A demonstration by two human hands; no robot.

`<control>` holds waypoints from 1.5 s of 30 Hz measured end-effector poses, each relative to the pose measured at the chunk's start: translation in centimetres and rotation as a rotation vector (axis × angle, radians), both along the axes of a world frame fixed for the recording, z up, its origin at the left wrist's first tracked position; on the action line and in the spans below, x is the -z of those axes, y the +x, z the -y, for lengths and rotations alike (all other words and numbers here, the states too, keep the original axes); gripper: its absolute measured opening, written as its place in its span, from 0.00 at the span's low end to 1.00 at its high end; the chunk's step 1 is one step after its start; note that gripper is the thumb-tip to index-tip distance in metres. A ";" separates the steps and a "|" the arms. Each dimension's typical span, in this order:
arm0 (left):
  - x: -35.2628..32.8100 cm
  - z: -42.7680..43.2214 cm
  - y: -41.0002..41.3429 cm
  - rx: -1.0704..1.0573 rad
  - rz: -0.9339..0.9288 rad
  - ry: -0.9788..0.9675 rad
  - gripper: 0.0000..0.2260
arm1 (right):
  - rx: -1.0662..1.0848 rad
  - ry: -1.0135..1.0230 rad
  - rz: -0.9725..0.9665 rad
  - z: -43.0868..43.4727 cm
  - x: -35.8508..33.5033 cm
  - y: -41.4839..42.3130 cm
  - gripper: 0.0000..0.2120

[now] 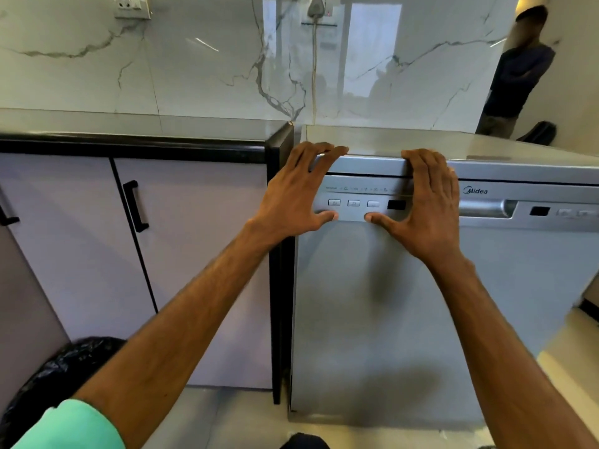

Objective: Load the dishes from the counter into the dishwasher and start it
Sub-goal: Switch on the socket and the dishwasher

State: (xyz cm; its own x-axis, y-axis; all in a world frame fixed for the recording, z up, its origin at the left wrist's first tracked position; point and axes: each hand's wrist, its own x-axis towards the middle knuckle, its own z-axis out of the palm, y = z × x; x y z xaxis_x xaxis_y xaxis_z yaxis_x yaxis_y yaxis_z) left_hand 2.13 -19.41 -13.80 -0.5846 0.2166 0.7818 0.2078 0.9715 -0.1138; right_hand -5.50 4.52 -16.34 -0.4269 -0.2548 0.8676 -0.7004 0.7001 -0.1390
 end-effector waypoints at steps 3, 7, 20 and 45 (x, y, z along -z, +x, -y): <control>0.1 0.1 0.6 0.035 0.012 0.068 0.41 | -0.005 0.003 0.011 0.0 0.7 -0.1 0.54; 0.2 -0.1 0.2 0.054 0.017 0.112 0.37 | -0.007 0.006 0.008 -0.3 1.8 -0.5 0.53; 0.9 -1.5 -0.2 0.035 0.016 0.193 0.38 | -0.001 -0.021 0.032 -0.3 2.3 -0.9 0.53; 1.0 -2.6 -0.2 0.003 -0.019 0.254 0.38 | -0.020 -0.050 0.036 -0.2 2.4 -1.4 0.53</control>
State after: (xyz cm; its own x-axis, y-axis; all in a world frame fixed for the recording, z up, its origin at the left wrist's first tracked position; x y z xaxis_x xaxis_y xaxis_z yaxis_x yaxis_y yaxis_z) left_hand 1.94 -16.79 -14.84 -0.5691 0.0137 0.8222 0.2110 0.9688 0.1299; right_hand -6.87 4.77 -18.79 -0.4531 -0.2203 0.8638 -0.7080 0.6777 -0.1986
